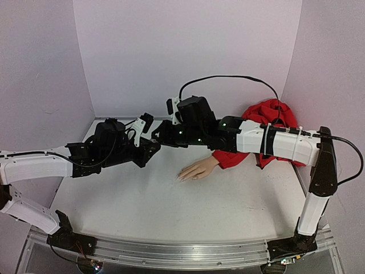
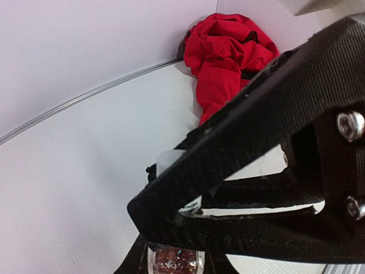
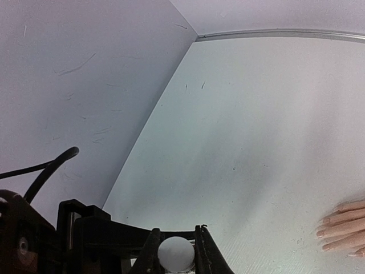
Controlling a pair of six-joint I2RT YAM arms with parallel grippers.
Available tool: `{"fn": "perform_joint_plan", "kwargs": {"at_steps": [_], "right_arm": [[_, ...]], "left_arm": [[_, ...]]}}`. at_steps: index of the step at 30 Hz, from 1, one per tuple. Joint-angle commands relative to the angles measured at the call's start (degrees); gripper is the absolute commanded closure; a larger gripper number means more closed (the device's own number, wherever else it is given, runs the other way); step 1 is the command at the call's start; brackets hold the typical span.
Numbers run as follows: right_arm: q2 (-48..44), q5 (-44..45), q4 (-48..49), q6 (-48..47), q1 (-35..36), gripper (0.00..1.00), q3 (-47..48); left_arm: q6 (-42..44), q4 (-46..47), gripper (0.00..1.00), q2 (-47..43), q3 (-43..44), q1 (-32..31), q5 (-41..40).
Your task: Paint the nails
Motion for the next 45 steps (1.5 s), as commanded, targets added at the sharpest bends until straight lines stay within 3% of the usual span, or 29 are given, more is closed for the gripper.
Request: {"fn": "perform_joint_plan", "kwargs": {"at_steps": [1,4,6,10,11,13,15,21,22,24,27,31,37,40,45], "right_arm": [[-2.13,-3.96,2.74,-5.09,0.42,0.86,-0.64],[-4.92,-9.83,4.62,-12.7,-0.17,0.96,-3.84],[-7.29,-18.87,5.49,-21.1,-0.81,1.0,-6.09],[-11.25,-54.72,5.89,-36.31,-1.21,1.0,-11.52],[-11.44,-63.61,5.81,-36.81,-1.2,1.0,-12.17],[-11.17,-70.59,5.72,-35.41,-1.25,1.0,-12.44],[-11.54,-73.73,5.54,-34.23,-1.15,1.0,-13.6],[-15.77,-60.63,5.54,-35.55,-1.03,1.0,-15.56],[-16.53,-57.51,5.53,-35.9,-1.09,0.93,-15.71],[-18.38,-47.29,5.34,-35.93,-1.02,0.59,-16.38],[-21.09,-34.25,4.58,-35.73,-1.23,0.29,-18.16],[-22.55,-22.87,2.99,-33.29,-1.46,0.08,-19.36],[-21.71,-14.75,1.62,-23.69,-1.43,0.04,-15.95],[-20.71,-7.8,5.23,-13.96,-1.28,0.05,-16.37],[-14.66,-6.55,6.27,-7.22,-0.89,0.12,-10.88]], "left_arm": [[-2.76,3.71,1.0,-2.02,3.72,-0.22,3.99],[-2.6,4.28,1.0,-3.91,3.58,0.26,14.88],[-1.58,4.79,1.0,-5.49,3.5,0.86,25.87],[-1.1,7.36,1.0,-9.23,3.22,2.31,52.37],[-0.88,7.76,1.0,-9.91,3.53,2.41,59.3],[-0.42,8.19,1.0,-10.05,4.87,2.42,72.94],[-1.48,8.17,1.0,-9.21,5.88,2.53,78.19],[-1.01,8.28,1.0,-8.34,4.34,2.63,62.5],[-0.98,8.26,1.0,-8.02,4.24,2.63,58.0],[0.21,8.18,1.0,-8.24,3.55,2.66,49.19],[2.57,8.01,1.0,-9.23,1.53,2.36,29.56],[5.51,7.91,1.0,-9.94,-1.1,1.66,12.61],[7.19,8.08,1.0,-9.66,-2.5,0.08,1.34],[7.26,8.09,1.0,-8.39,-1.96,-0.41,-0.84],[7.16,8.28,1.0,-6.06,-1.01,-1.76,-2.28]]}}
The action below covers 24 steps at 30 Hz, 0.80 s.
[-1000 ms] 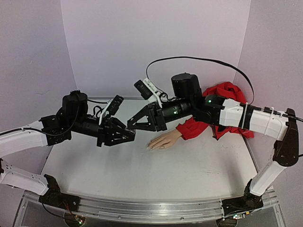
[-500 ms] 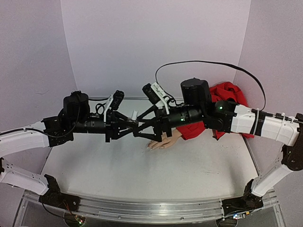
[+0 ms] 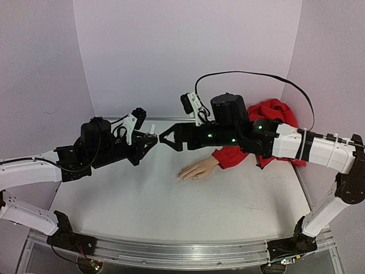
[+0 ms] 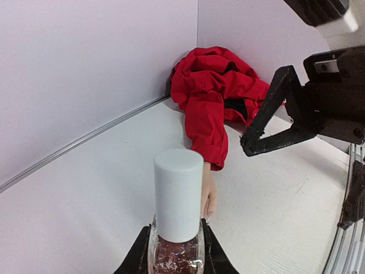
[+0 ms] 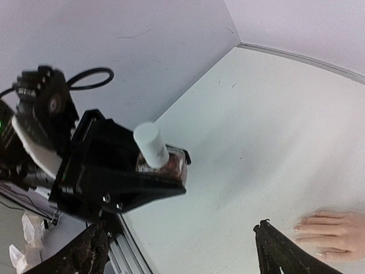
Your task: Paint the nails
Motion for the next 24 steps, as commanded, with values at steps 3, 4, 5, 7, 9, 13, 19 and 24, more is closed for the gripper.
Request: {"fn": "perform_joint_plan", "kwargs": {"at_steps": [3,4,5,7,9,13,19,24], "right_arm": [[6.04,6.64,3.86,11.68,0.99,0.16,8.59],[6.84,6.85,3.86,11.91,1.17,0.19,9.45],[7.6,7.19,3.8,11.98,1.44,0.21,10.36],[8.96,8.79,3.11,12.01,1.87,0.27,12.06],[10.07,9.44,2.17,12.97,2.11,0.35,13.24],[12.34,11.5,1.65,12.64,2.68,0.49,15.13],[14.19,10.01,1.1,12.21,2.77,0.67,15.85],[13.8,6.67,1.67,9.83,2.45,0.86,14.57]], "left_arm": [[1.11,3.56,1.0,1.95,2.29,-1.69,-4.89],[1.16,3.56,1.0,2.15,2.37,-1.86,-4.9],[1.22,3.57,1.0,2.28,2.36,-1.97,-4.95],[1.31,3.52,1.0,2.73,2.58,-2.28,-5.32],[0.75,3.54,1.0,2.75,2.93,-2.54,-5.85],[0.21,3.56,1.0,3.56,3.68,-3.08,-5.37],[0.21,3.5,1.0,3.74,4.37,-3.21,-5.67],[-2.62,3.47,1.0,2.9,5.26,-3.22,-2.95]]}}
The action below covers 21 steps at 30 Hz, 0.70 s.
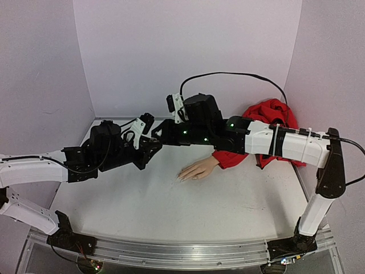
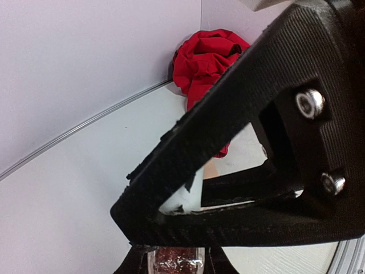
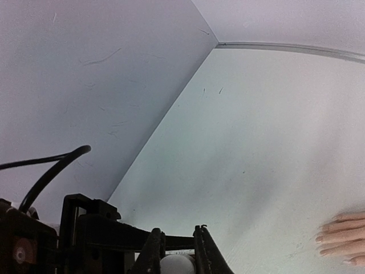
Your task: Paint the nails
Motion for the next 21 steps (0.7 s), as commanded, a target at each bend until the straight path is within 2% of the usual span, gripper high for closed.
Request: {"fn": "perform_joint_plan", "kwargs": {"at_steps": [1,2,4,6,7,8,9,11,12,14,18,19,21], "right_arm": [[-1.13,-4.07,2.18,-4.6,-0.16,0.93,0.07],[-1.79,-5.96,3.06,-5.93,-0.46,1.0,-0.82],[-3.32,-15.48,6.07,-11.66,-2.23,1.0,-3.65],[-4.54,-32.86,9.47,-17.66,-4.27,1.0,-6.29],[-4.56,-43.7,10.77,-20.97,-4.72,1.0,-6.77],[-4.26,-56.34,10.87,-23.94,-4.76,1.0,-6.48],[-3.73,-65.4,10.85,-25.12,-4.68,1.0,-6.14],[-2.73,-70.99,10.04,-24.85,-4.67,1.0,-5.71],[-2.61,-72.28,9.52,-25.01,-4.68,1.0,-5.74],[-3.27,-71.35,9.27,-25.31,-4.63,1.0,-6.53],[-5.47,-64.04,9.05,-26.07,-4.75,1.0,-8.45],[-6.37,-60.52,8.85,-26.02,-4.73,0.88,-8.89],[-8.92,-50.0,7.04,-25.77,-4.93,0.53,-9.65]], "left_arm": [[-2.58,3.93,1.0,-2.32,4.18,-0.22,3.26],[-2.82,3.94,1.0,-2.9,4.07,-0.18,5.06],[-2.73,4.02,1.0,-4.44,3.71,0.09,12.98],[-2.94,4.09,1.0,-5.96,3.38,1.08,23.21],[-4.04,4.4,1.0,-6.96,3.16,2.3,30.04],[-5.36,5.49,1.0,-7.7,2.92,4.1,38.86],[-7.25,7.39,1.0,-8.23,2.72,5.94,49.58],[-10.88,12.11,1.0,-8.18,3.31,8.06,68.63],[-12.1,12.22,1.0,-7.87,3.93,8.28,72.56],[-12.99,12.24,1.0,-7.67,4.34,8.65,73.03],[-10.62,11.79,1.0,-8.76,1.79,9.14,61.87],[-9.89,11.62,1.0,-9.0,0.93,9.14,56.8],[-7.61,10.12,1.0,-9.11,0.24,9.06,47.4]]}}
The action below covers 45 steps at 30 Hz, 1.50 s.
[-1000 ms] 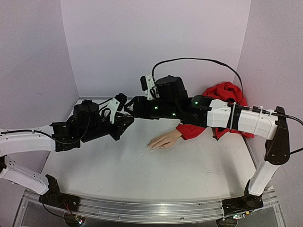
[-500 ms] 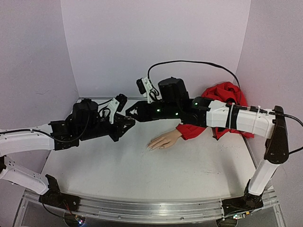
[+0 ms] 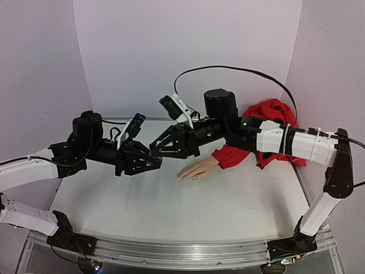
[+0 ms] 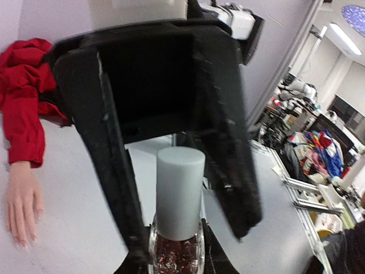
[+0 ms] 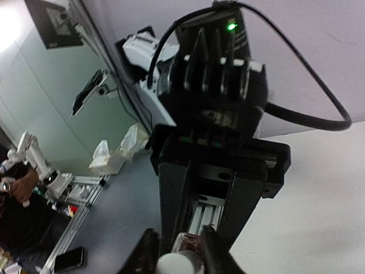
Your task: Paint the nails
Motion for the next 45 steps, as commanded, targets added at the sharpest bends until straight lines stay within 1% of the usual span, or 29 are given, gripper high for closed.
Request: {"fn": "perform_joint_plan", "kwargs": {"at_steps": [1,3,4,5,6,8,9,11,13,15,17,24,26,27,31,33,36,37,38,39,40,41,43,44,45], "right_arm": [[-6.16,14.74,-6.42,0.83,0.46,0.4,-3.41],[-9.94,26.03,-7.44,1.89,0.36,0.21,-5.19],[-11.48,30.94,-7.59,3.02,0.35,0.14,-6.45],[-12.8,35.84,-7.69,4.71,0.39,0.1,-7.59],[-13.51,39.07,-7.85,7.05,0.37,0.09,-7.94],[-13.73,42.87,-8.52,11.74,0.46,0.08,-7.6],[-13.49,44.57,-8.99,14.51,0.56,0.08,-7.44],[-12.73,46.54,-8.98,17.87,1.36,0.08,-6.71],[-11.58,50.44,-9.22,19.89,2.79,0.08,-5.01],[-9.8,51.17,-9.44,20.97,3.23,0.09,-2.31],[-7.29,52.12,-10.48,21.78,3.66,0.12,0.75],[-0.15,55.01,-11.63,23.74,4.69,0.26,9.42],[1.41,55.52,-11.78,24.0,4.78,0.34,10.61],[2.04,55.66,-11.79,24.08,4.9,0.36,11.05],[4.08,55.72,-12.1,23.6,5.08,0.51,12.41],[4.34,55.25,-11.82,23.04,5.01,0.63,11.68],[4.29,51.87,-10.65,20.76,5.09,0.8,10.54],[3.92,50.19,-9.9,19.67,4.87,0.86,9.74],[3.39,47.56,-8.68,18.1,4.44,0.94,8.62],[2.84,44.54,-7.23,16.31,3.97,1.0,7.19],[2.44,39.82,-5.48,13.42,3.08,1.0,5.97],[2.27,29.67,-4.52,9.93,2.05,1.0,5.28],[2.43,7.89,-3.13,2.65,0.37,1.0,4.19],[2.75,-3.3,-3.01,-0.31,0.33,1.0,3.89],[3.03,-9.25,-3.0,-1.74,0.31,1.0,3.44]], "left_arm": [[6.53,7.9,1.0,-3.25,0.33,0.64,-17.1],[9.76,5.6,1.0,-3.52,-0.21,0.1,-27.33],[10.95,4.95,1.0,-3.59,-0.62,-0.58,-33.52],[12.06,4.63,1.0,-3.61,-1.08,-1.57,-39.56],[13.55,4.57,1.0,-3.46,-1.28,-2.38,-44.39],[15.49,4.43,1.0,-2.96,-1.13,-3.77,-51.48],[15.78,4.42,1.0,-2.74,-0.97,-4.15,-53.65],[16.11,4.47,1.0,-2.01,-0.65,-4.65,-56.52],[15.9,4.47,1.0,-0.81,0.0,-4.9,-58.36],[15.2,4.24,1.0,0.27,0.68,-5.32,-59.51],[15.02,4.26,1.0,0.88,0.99,-5.8,-58.83],[15.72,3.99,1.0,2.13,1.9,-8.14,-59.43],[15.81,4.03,1.0,2.13,1.92,-8.33,-59.56],[15.83,3.91,1.0,2.23,1.99,-8.42,-59.67],[15.32,3.73,1.0,1.82,2.0,-8.6,-59.65],[14.94,3.67,1.0,1.45,1.88,-8.6,-59.2],[13.53,3.63,1.0,0.2,1.39,-8.53,-58.22],[13.48,3.63,1.0,-0.44,1.27,-8.51,-57.16],[12.03,3.62,1.0,-1.15,1.06,-8.45,-54.96],[11.76,3.63,1.0,-1.8,0.81,-8.3,-51.33],[11.72,3.63,1.0,-2.64,0.57,-7.75,-44.55],[11.42,3.72,1.0,-3.38,0.33,-6.89,-37.69],[10.35,4.18,1.0,-4.66,0.38,-3.96,-19.66],[9.91,4.42,1.0,-4.79,0.82,-2.21,-7.58],[9.38,4.62,1.0,-4.24,1.47,-1.21,2.98]]}}
